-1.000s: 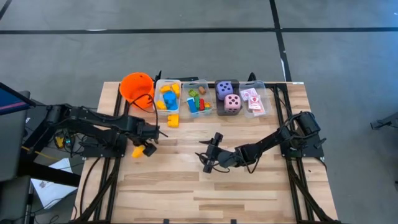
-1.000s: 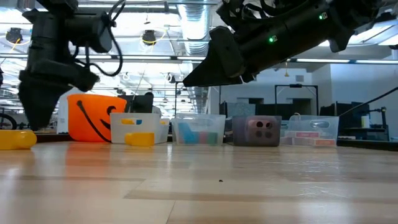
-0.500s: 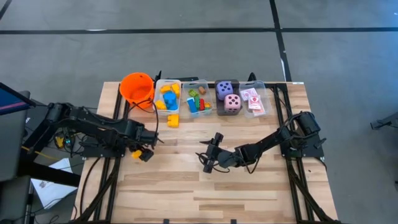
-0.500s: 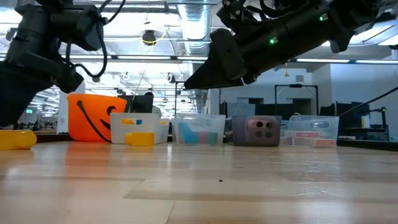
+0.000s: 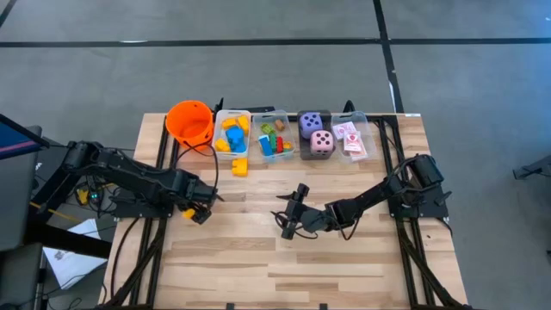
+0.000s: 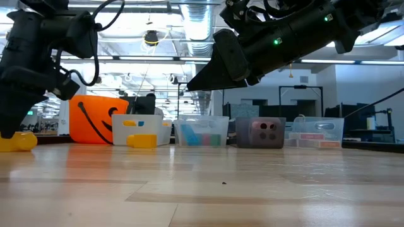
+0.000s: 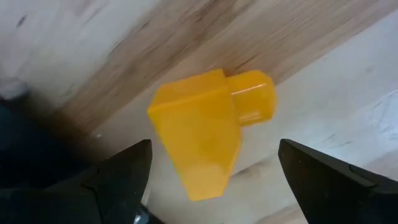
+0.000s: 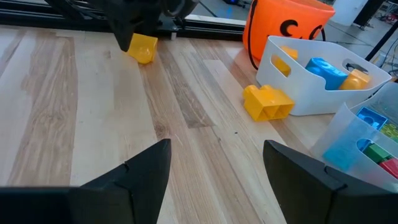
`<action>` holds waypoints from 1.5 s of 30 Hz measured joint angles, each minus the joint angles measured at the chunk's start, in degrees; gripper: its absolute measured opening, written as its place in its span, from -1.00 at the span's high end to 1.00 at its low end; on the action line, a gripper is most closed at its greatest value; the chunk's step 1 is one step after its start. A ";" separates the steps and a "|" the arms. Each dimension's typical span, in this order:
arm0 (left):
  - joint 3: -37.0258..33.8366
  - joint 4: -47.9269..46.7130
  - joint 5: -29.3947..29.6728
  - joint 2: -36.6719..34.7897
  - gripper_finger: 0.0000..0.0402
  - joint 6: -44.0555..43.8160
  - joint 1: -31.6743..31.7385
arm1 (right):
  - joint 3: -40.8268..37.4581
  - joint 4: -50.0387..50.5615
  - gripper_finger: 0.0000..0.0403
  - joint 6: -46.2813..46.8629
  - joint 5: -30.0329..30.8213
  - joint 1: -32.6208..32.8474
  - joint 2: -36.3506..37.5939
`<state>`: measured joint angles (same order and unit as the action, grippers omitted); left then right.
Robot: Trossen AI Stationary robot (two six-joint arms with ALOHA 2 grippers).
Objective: Pick & Place Toys
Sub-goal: Put the large yellow game piece into the white bin
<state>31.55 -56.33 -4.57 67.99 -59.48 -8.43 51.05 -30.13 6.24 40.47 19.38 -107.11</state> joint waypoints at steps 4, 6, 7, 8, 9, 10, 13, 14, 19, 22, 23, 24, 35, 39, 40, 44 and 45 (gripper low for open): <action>-0.57 2.56 -0.12 0.00 -0.68 -1.03 0.00 | 0.00 0.03 -0.24 -0.02 0.00 0.00 0.00; -0.69 3.77 -0.14 0.00 -0.64 -1.01 0.00 | 0.00 0.11 -0.24 -0.02 0.00 0.00 0.00; -0.85 4.18 -0.14 0.00 -0.62 -1.02 0.01 | 0.00 0.13 -0.24 -0.02 0.00 0.00 0.00; -0.99 4.32 -0.10 0.00 -0.60 -1.02 0.02 | 0.00 0.17 -0.24 -0.02 0.00 0.00 0.00; -1.14 4.45 -0.01 0.00 -0.57 -1.02 0.02 | 0.00 0.24 -0.24 -0.02 0.00 0.00 0.00; -1.34 4.60 0.07 0.00 -0.54 -1.02 0.02 | 0.00 0.26 -0.24 -0.02 0.00 0.00 0.00; -2.05 4.55 0.07 0.00 -0.44 -1.03 0.02 | 0.00 0.28 -0.24 -0.04 0.00 0.00 0.00; -2.36 4.66 0.07 0.00 -0.41 -1.02 0.02 | 0.00 0.28 -0.24 -0.04 -0.01 0.00 0.00; -4.20 6.28 -0.03 0.00 -0.20 -1.03 0.02 | 0.00 0.28 -0.24 -0.16 -0.01 0.00 0.00; -5.19 8.60 -2.04 0.00 -0.03 -1.27 0.04 | 0.00 0.28 -0.24 -0.17 -0.01 0.00 0.00; -5.34 8.76 -2.11 0.00 0.04 -1.89 0.02 | 0.00 0.28 -0.24 -0.17 0.00 0.00 0.00; -5.36 8.78 -2.07 0.00 0.11 -2.62 0.04 | 0.00 0.28 -0.24 -0.17 0.00 0.00 0.00; -5.36 25.74 -1.06 -0.02 0.25 -0.22 2.21 | 0.00 0.56 -0.24 -0.15 0.00 0.00 0.00; -5.38 41.34 0.26 0.02 0.22 6.09 3.76 | 0.00 0.73 -0.24 -0.15 0.00 -0.02 0.00; -5.38 45.04 1.27 0.00 0.23 7.87 4.31 | 0.00 0.78 -0.24 -0.14 0.00 -0.02 0.00; -5.38 57.44 8.29 0.00 0.25 14.79 7.42 | 0.00 0.98 -0.24 -0.13 0.00 -0.02 0.00; -5.38 59.58 10.84 0.00 0.25 16.49 8.29 | 0.00 1.01 -0.24 -0.13 0.00 -0.02 0.00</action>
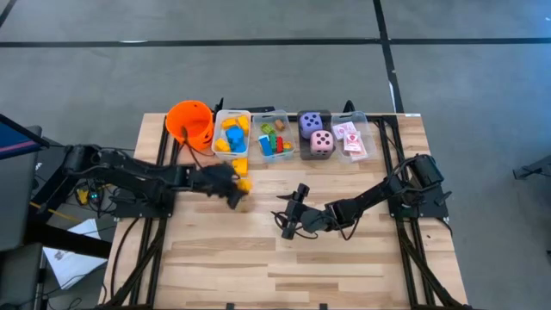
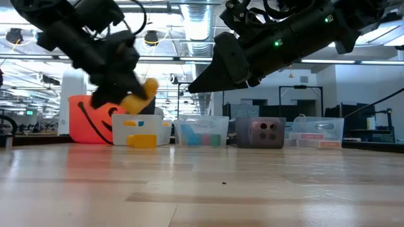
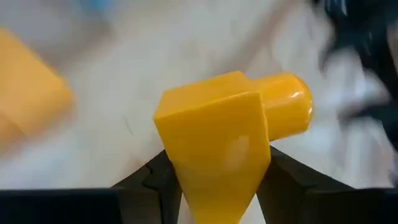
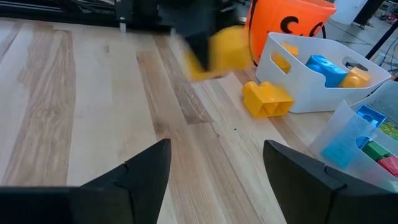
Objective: Pick & Place Toys
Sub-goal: Put the large yellow game piece into the white bin
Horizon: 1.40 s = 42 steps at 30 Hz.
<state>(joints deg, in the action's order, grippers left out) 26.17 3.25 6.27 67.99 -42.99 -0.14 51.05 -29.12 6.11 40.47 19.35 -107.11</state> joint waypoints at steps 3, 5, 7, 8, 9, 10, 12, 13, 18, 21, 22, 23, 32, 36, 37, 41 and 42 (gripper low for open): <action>0.01 4.86 8.62 0.00 0.25 5.88 2.62 | 0.00 0.02 -0.24 0.00 0.00 0.00 0.00; 0.02 6.31 14.03 0.00 0.23 10.39 4.51 | 0.00 0.04 -0.24 0.00 0.00 0.00 0.00; 0.02 7.40 17.97 0.00 0.22 14.17 6.85 | 0.00 0.04 -0.24 0.00 0.00 0.00 0.00; 0.02 7.76 19.39 0.00 0.22 15.34 8.08 | 0.00 0.03 -0.24 0.00 0.00 0.00 0.00; 0.02 7.95 20.44 0.00 0.23 16.19 9.40 | 0.00 0.02 -0.24 0.00 0.00 -0.04 0.00; 0.02 8.13 21.39 0.00 0.25 17.32 10.75 | 0.00 0.03 -0.24 0.00 0.00 -0.08 0.00; 0.02 8.61 22.69 0.00 0.25 18.53 13.32 | 0.00 0.04 -0.24 0.01 0.00 -0.31 0.00; 0.02 8.65 23.26 0.00 0.25 19.10 14.66 | 0.00 0.04 -0.24 0.02 0.00 -0.35 0.00; 0.02 9.04 24.39 0.00 0.17 23.26 21.02 | 0.00 0.14 -0.24 0.79 0.00 -0.37 0.00; 0.02 9.71 24.39 0.00 0.18 24.87 23.97 | 0.00 0.15 -0.24 0.87 0.01 -0.35 0.00; 0.02 10.02 24.39 0.00 0.18 25.44 24.68 | 0.00 0.15 -0.24 0.94 0.00 -0.35 0.00; 0.02 10.41 24.39 0.00 0.18 26.19 25.21 | 0.00 0.15 -0.24 1.01 0.00 -0.35 0.00; 0.02 12.69 24.34 0.00 -0.07 26.70 25.50 | 0.00 0.13 -0.24 1.01 0.01 -0.35 0.00; 0.02 12.67 24.34 0.00 -0.26 26.54 25.50 | 0.00 0.15 -0.24 1.01 0.00 -0.35 0.00; 0.02 12.65 24.27 0.00 -0.30 26.52 25.50 | 0.00 0.16 -0.24 1.01 0.00 -0.35 0.00; 0.02 12.65 21.36 0.00 -0.45 26.48 25.50 | 0.00 0.17 -0.24 1.01 0.00 -0.37 0.00; 0.02 12.65 20.81 0.00 -0.48 26.48 25.50 | 0.00 0.17 -0.24 1.01 0.00 -0.35 0.00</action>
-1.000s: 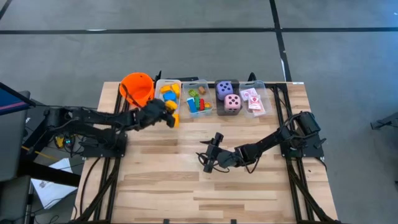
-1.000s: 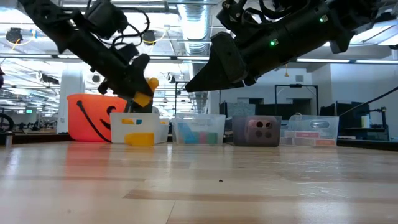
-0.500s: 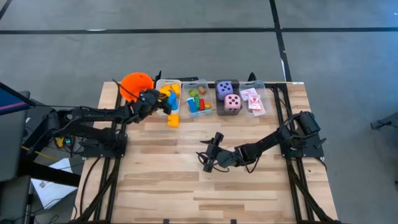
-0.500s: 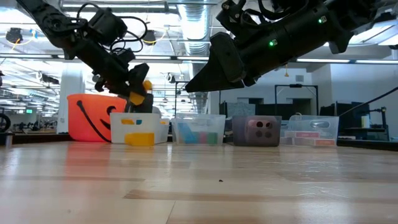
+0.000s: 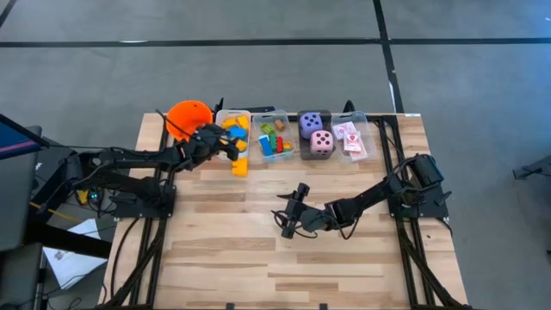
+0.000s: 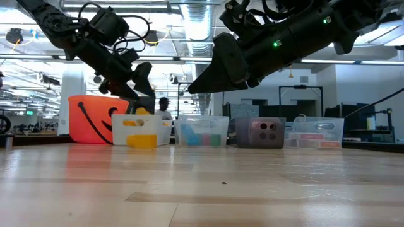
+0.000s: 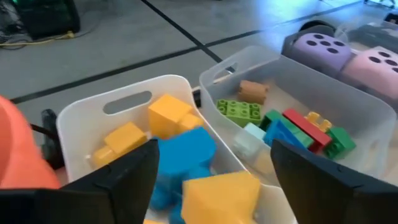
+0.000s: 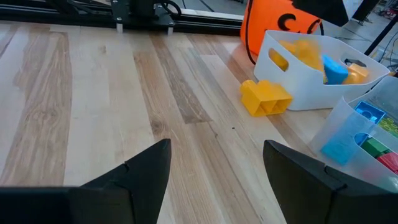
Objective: Pick & Place Toys
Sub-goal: Put the large yellow game piece into the white bin
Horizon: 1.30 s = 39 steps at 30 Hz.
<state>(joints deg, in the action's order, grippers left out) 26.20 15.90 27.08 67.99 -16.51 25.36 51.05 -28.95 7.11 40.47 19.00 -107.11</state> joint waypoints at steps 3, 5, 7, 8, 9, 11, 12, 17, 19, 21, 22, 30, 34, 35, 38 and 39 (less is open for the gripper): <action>0.00 -0.34 -0.58 0.00 -0.56 0.00 0.00 | 0.00 0.01 -0.24 0.00 0.00 0.00 0.00; 0.00 -0.49 -0.61 0.00 -0.60 -0.29 0.00 | 0.00 0.04 -0.24 0.00 0.00 0.00 0.00; 0.00 -0.48 -3.68 0.00 -0.62 -0.42 0.00 | 0.00 0.21 -0.24 0.02 0.00 0.00 0.00; 0.00 -0.52 -6.95 0.00 -0.63 -0.42 0.02 | 0.00 0.32 -0.24 0.00 0.00 0.00 0.00; 0.00 -0.56 -10.95 0.00 -0.63 -0.44 0.02 | 0.00 0.40 -0.24 0.00 0.00 0.00 0.00; 0.00 -0.75 -19.63 0.00 -0.63 -0.86 -0.06 | 0.00 0.39 -0.24 0.00 0.00 -0.01 0.00; 0.00 -1.05 -23.29 0.00 -0.63 -2.25 -0.35 | 0.00 0.40 -0.24 0.00 0.00 -0.01 0.00; 0.04 -7.13 -25.70 -0.02 -0.64 -9.27 -3.58 | 0.00 0.38 -0.24 0.00 0.00 -0.02 0.00; 0.04 -10.19 -23.35 -0.01 -0.64 -11.14 -5.92 | 0.00 0.33 -0.24 0.00 0.00 0.00 0.00; 0.04 -11.89 -21.23 0.31 -0.64 -12.35 -8.92 | 0.00 0.31 -0.24 0.00 0.00 0.00 0.00; 0.04 -11.91 -20.91 0.52 -0.64 -12.50 -10.63 | 0.00 0.28 -0.24 0.00 0.02 0.00 0.00; 0.04 -4.06 -5.50 0.48 -0.64 -10.74 -27.10 | 0.00 0.25 -0.24 0.00 0.00 -0.30 0.00; 0.04 -5.00 13.05 1.47 -0.64 -12.81 -35.99 | 0.00 0.44 -0.24 0.00 0.00 -0.37 0.00; 0.06 -4.74 17.96 2.13 -0.64 -14.09 -37.87 | 0.00 0.44 -0.24 0.02 0.00 -0.37 0.00; 0.13 -4.94 30.02 5.84 -0.64 -17.83 -42.28 | 0.00 0.48 -0.24 0.00 0.00 -0.39 0.00; 0.13 -4.79 32.72 7.47 -0.64 -19.37 -43.10 | 0.00 0.52 -0.24 0.02 0.00 -0.37 0.00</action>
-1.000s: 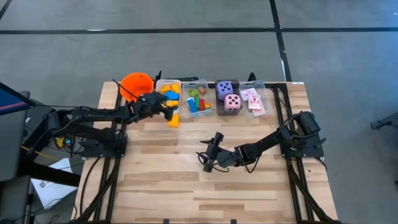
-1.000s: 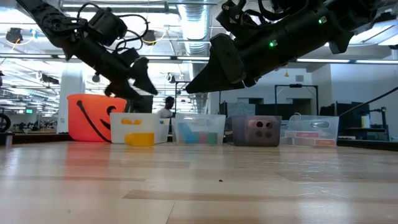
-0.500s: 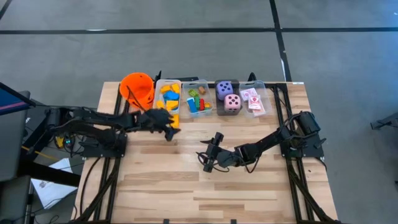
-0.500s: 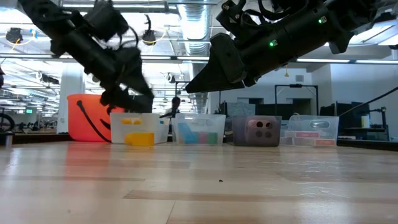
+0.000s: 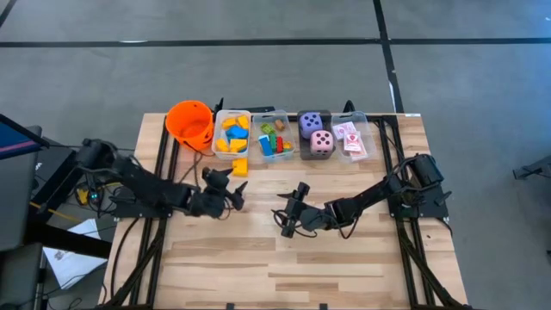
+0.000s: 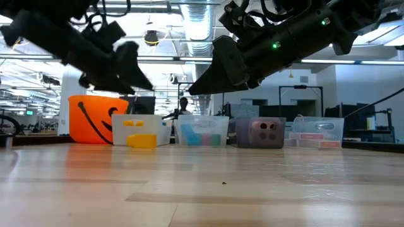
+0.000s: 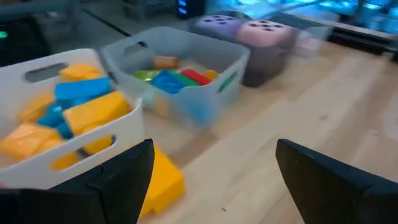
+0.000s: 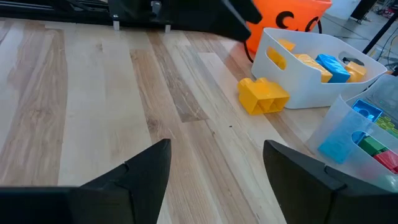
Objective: Pick & Place Toys
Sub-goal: Put the large yellow game piece into the white bin
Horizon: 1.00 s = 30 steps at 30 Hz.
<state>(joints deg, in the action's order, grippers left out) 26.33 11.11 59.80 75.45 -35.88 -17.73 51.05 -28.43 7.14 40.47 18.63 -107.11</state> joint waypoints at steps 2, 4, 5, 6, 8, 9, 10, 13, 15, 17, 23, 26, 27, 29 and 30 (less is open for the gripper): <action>0.02 0.82 2.10 4.18 -0.64 -3.89 -0.42 | 0.00 0.15 -0.24 0.00 0.00 0.00 0.00; 0.00 1.27 2.16 8.86 -0.64 -7.72 -0.12 | 0.00 0.16 -0.24 0.00 0.00 0.00 0.00; 0.28 1.44 2.15 11.29 -0.64 -9.11 0.21 | 0.00 0.16 -0.24 0.00 0.00 0.00 0.00; 0.69 1.37 2.17 13.45 -0.64 -10.04 0.58 | 0.00 0.18 -0.24 0.00 0.00 0.00 0.00; 2.20 1.45 2.71 17.33 -0.64 -11.41 1.47 | 0.01 0.25 -0.24 0.00 0.01 0.00 0.00; 3.19 1.56 2.74 19.14 -0.64 -11.83 2.05 | 0.02 0.44 -0.24 0.00 0.00 -0.01 0.00; 4.00 1.66 2.74 20.76 -0.64 -12.38 2.53 | 0.02 0.62 -0.24 0.00 0.01 -0.02 0.00; 6.66 1.37 2.71 25.27 -0.64 -12.78 3.52 | 0.02 0.84 -0.24 0.00 0.00 0.00 0.00; 8.23 1.05 2.75 27.39 -0.64 -12.81 4.17 | 0.02 1.10 -0.24 0.00 0.00 0.00 0.00; 9.29 0.57 2.72 29.09 -0.64 -12.83 4.88 | 0.02 1.29 -0.24 0.00 0.01 -0.01 0.00; 10.38 -1.91 2.82 30.13 -0.64 -12.81 6.13 | 0.02 1.52 -0.24 0.00 0.00 0.00 0.00; 10.43 -3.26 2.82 29.90 -0.64 -12.82 6.70 | 0.02 1.54 -0.24 0.00 0.00 0.00 0.00; 10.43 -3.29 2.83 29.89 -0.64 -12.83 6.90 | 0.02 1.54 -0.24 0.00 0.01 0.00 0.00; 10.43 -3.30 2.83 29.89 -0.64 -12.83 7.24 | 0.02 1.56 -0.24 0.00 0.01 0.00 0.00; 10.43 -3.33 2.83 29.89 -0.64 -12.82 7.45 | 0.02 1.55 -0.24 0.00 0.00 0.00 0.00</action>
<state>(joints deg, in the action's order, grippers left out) 36.75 7.78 62.63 105.34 -48.70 -10.28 51.07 -26.88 7.14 40.47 18.63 -107.11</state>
